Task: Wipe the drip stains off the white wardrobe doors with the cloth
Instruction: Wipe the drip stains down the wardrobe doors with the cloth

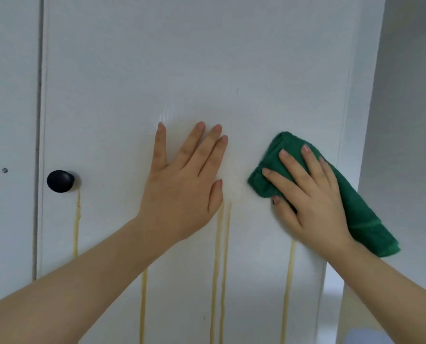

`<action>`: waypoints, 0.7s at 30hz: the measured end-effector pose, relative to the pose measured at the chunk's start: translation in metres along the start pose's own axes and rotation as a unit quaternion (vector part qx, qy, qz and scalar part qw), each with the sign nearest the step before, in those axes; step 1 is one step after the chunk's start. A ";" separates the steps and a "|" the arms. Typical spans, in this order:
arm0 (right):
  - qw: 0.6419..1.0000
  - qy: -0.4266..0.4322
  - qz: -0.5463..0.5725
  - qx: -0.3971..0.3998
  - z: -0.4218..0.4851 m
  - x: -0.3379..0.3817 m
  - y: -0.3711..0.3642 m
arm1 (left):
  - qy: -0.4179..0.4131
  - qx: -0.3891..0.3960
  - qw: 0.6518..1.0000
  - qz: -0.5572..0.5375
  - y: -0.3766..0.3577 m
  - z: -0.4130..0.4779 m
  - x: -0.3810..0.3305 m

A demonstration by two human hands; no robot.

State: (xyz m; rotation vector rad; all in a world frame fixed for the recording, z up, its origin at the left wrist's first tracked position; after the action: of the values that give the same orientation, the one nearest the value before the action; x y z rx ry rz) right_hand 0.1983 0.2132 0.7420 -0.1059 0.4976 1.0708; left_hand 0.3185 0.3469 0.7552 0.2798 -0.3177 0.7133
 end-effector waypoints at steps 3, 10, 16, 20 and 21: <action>0.993 -0.113 0.007 -0.043 0.026 -0.025 0.006 | 0.009 -0.006 1.000 -0.002 -0.001 0.000 -0.002; 0.991 -0.131 0.019 -0.014 -0.037 0.013 -0.005 | 0.031 0.001 0.999 -0.020 0.001 -0.019 -0.007; 0.972 -0.230 0.018 -0.043 0.012 -0.022 0.006 | 0.036 0.012 0.999 -0.015 0.001 -0.025 -0.004; 0.979 -0.203 0.014 -0.026 -0.040 0.015 -0.007 | 0.039 0.021 0.999 -0.025 0.000 -0.030 -0.006; 0.981 -0.193 0.017 -0.020 -0.050 0.021 -0.008 | 0.041 0.023 0.999 -0.025 0.000 -0.031 -0.006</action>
State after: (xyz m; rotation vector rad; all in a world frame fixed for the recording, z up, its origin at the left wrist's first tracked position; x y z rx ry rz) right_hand 0.1960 0.2106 0.6871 0.0756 0.1283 1.1033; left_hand 0.3198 0.3539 0.7248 0.3010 -0.2160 0.6809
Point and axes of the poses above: each hand's wrist, its own z-axis towards the middle knuckle, its own y-axis out of the back of the hand, x = y × z, the point moved 6 cm from there along z, towards the middle knuckle, and after that the axes turned 4 degrees about x, right-handed, at the moved point
